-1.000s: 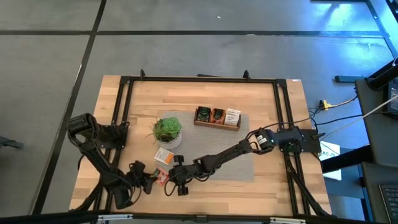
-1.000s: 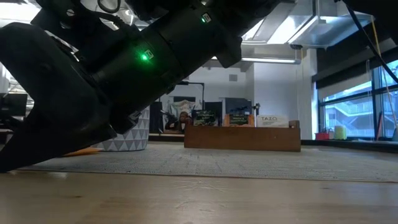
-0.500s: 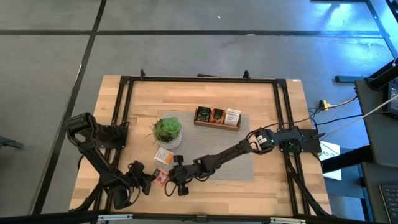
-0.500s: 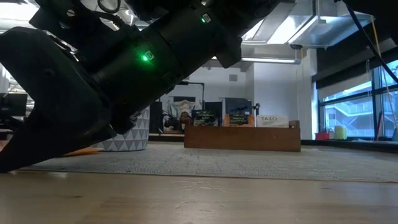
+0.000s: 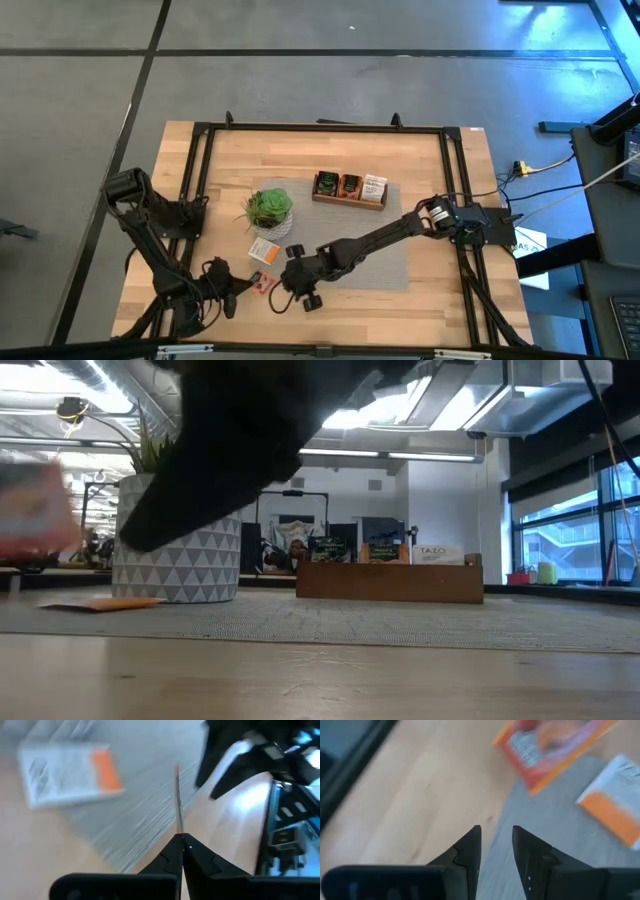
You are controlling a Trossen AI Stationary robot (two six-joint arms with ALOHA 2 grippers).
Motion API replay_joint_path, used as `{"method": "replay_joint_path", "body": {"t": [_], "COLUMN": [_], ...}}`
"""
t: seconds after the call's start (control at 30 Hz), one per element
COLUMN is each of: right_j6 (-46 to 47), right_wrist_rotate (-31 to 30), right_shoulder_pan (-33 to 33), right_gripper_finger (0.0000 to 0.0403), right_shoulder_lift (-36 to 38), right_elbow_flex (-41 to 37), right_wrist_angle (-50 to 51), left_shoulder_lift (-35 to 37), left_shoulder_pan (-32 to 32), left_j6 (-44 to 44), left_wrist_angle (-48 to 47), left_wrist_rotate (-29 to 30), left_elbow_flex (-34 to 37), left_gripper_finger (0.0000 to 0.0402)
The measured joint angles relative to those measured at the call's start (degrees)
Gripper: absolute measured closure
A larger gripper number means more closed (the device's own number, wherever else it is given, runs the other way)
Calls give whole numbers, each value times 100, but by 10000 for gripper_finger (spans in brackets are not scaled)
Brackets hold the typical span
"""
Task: Pick & Place Tea
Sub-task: Put the orange tea bag into the middle section of the wooden organizer
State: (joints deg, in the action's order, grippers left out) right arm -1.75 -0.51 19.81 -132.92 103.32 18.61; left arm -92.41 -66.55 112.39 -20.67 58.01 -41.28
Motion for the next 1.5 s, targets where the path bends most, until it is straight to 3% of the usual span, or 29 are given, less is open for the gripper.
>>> {"method": "replay_joint_path", "body": {"t": [0.13, 0.2, 0.57, 0.7, 0.8, 0.9, 1.23, 1.5], "right_j6": [-12, 44, 599, 595, 598, 598, 1084, 1545], "right_wrist_rotate": [602, 620, -560, -980, -1357, -1481, -1491, -1496], "right_shoulder_pan": [41, 58, 438, 701, 891, 1012, 1064, 675], "right_gripper_finger": [290, 290, 290, 290, 290, 290, 290, 290], "right_shoulder_lift": [448, 750, 2588, 3243, 3660, 4026, 4543, 4485], "right_elbow_flex": [-367, -696, -3285, -3907, -4224, -4355, -4266, -4274], "right_wrist_angle": [-59, -181, -2341, -2711, -2674, -2501, -1358, -1239], "left_shoulder_lift": [207, 227, 232, 232, 232, 232, 226, 222], "left_shoulder_pan": [159, 261, 1296, 1838, 2289, 2759, 3887, 4366], "left_j6": [-1396, -2085, -4897, -6503, -7719, -8403, -8920, -9367], "left_wrist_angle": [29, 47, 1223, 2197, 3037, 3507, 3298, 2620], "left_wrist_rotate": [516, 623, 300, -315, -1193, -2056, -3958, -4420], "left_elbow_flex": [-303, -502, -902, -902, -902, -905, -905, -1147], "left_gripper_finger": [400, 399, 398, 400, 399, 399, 399, 399]}}
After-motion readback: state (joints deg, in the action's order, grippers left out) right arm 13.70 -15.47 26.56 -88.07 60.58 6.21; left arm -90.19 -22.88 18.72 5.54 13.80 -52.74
